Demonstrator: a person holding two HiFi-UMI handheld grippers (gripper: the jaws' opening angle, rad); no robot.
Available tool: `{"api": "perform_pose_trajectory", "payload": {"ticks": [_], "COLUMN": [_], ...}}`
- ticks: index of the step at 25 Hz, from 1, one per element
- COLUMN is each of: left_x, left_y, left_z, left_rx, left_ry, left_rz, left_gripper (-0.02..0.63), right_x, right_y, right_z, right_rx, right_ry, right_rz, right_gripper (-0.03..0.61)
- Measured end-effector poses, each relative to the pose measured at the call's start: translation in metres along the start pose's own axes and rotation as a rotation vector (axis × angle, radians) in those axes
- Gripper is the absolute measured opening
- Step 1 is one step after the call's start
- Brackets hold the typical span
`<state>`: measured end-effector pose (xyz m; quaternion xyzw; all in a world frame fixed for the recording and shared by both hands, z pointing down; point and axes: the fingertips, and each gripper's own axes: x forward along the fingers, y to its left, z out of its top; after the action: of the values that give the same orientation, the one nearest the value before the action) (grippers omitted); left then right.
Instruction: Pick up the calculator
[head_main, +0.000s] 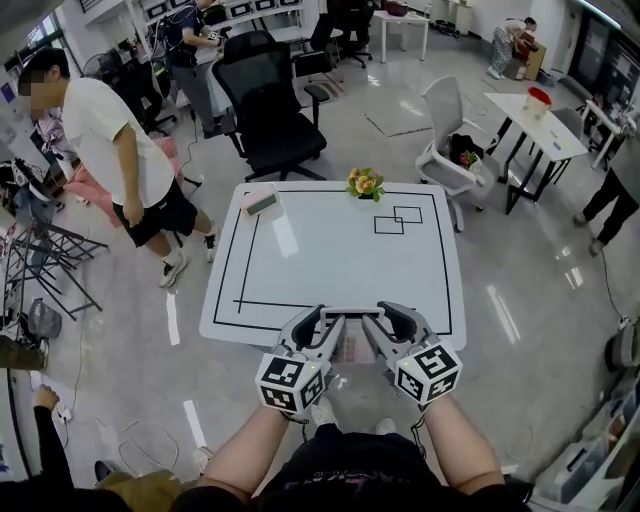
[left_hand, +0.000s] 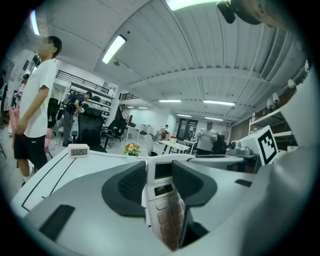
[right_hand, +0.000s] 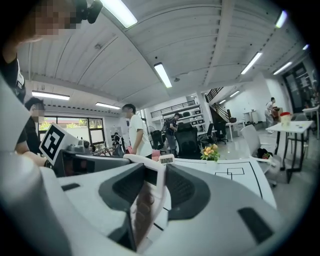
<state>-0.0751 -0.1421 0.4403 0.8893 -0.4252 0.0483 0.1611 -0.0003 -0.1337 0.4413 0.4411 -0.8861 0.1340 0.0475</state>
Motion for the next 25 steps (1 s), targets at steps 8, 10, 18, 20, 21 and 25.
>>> {"api": "perform_pose_trajectory", "payload": {"ticks": [8, 10, 18, 20, 21, 25], "left_x": [-0.013, -0.019, -0.040, -0.043, -0.045, -0.050], "left_y": [-0.075, -0.090, -0.133, -0.139, -0.142, -0.148], "left_z": [-0.023, -0.028, -0.036, -0.038, -0.039, -0.040], "left_rx": [0.001, 0.004, 0.015, 0.018, 0.018, 0.022], "left_ry": [-0.005, -0.010, -0.047, -0.052, -0.053, -0.054], "left_rz": [0.074, 0.093, 0.166, 0.179, 0.185, 0.200], "left_gripper": [0.164, 0.164, 0.164, 0.164, 0.164, 0.164], "right_x": [-0.074, -0.090, -0.132, -0.138, -0.141, -0.147], "right_y": [-0.008, -0.007, 0.000, 0.001, 0.002, 0.005], "right_z": [-0.015, -0.019, -0.023, -0.024, -0.024, -0.026], "right_rx": [0.004, 0.003, -0.017, -0.017, -0.016, -0.014], "right_ry": [-0.001, -0.003, -0.020, -0.023, -0.023, -0.025], "right_rz": [0.071, 0.090, 0.163, 0.176, 0.181, 0.198], "right_gripper": [0.141, 0.141, 0.141, 0.141, 0.141, 0.141]}}
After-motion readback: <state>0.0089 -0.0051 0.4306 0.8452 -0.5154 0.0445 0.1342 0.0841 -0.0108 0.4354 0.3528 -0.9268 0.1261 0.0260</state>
